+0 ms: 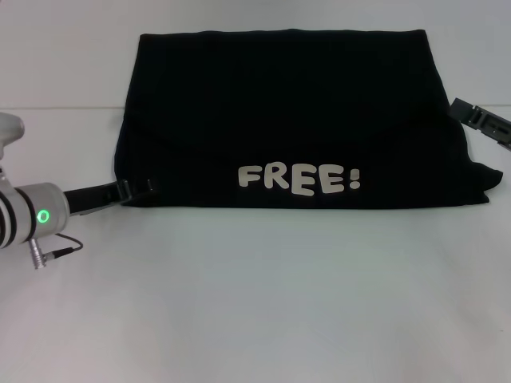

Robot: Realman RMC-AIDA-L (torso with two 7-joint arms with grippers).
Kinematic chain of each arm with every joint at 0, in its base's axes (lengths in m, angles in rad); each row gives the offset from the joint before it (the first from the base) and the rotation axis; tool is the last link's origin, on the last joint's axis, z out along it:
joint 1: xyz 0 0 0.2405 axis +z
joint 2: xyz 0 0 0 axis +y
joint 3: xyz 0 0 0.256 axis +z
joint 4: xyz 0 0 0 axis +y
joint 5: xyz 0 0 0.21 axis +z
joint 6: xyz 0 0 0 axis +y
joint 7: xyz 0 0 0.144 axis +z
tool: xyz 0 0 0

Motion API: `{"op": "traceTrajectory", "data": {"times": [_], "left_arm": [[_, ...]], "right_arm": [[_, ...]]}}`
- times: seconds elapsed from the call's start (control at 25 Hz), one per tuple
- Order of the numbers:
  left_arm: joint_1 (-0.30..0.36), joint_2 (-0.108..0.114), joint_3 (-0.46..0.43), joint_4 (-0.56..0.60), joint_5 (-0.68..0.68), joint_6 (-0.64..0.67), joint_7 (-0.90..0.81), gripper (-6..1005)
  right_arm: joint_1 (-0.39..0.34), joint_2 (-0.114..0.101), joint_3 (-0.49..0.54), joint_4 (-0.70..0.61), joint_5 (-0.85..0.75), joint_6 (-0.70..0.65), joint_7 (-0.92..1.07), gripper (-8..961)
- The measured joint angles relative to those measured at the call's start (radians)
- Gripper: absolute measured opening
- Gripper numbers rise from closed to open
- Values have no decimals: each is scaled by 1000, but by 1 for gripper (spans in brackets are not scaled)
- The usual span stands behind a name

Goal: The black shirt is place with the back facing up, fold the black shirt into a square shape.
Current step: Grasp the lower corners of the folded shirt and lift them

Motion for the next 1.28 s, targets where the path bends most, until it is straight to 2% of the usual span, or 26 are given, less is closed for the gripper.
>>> {"op": "traceTrajectory", "data": {"times": [0.44,0.6,0.8,0.92,1.08,1.12,1.28], "left_arm": [[-9,-10,-5,6,-2,-5,-23,458],[-7,-6,-9,6,-3,5,-43,365],[-10,5,-10,9,-2,55,-64,249],[-12,14,-7,26,-1,91,-104,162],[-16,21,-6,49,0,122,-150,3],[-16,22,-7,53,0,124,-154,3],[-18,27,-10,57,0,130,-157,3]], "right_arm": [[-7,-2,0,0,0,-10,4,696],[-6,-9,-4,0,-19,-12,24,697],[11,-33,-5,-13,-111,-14,110,699],[21,-59,-5,-36,-195,-27,211,701],[28,-119,-5,-107,-365,-55,436,702],[28,-138,-1,-130,-411,-59,497,703],[23,-185,7,-190,-526,-75,628,705]]}}
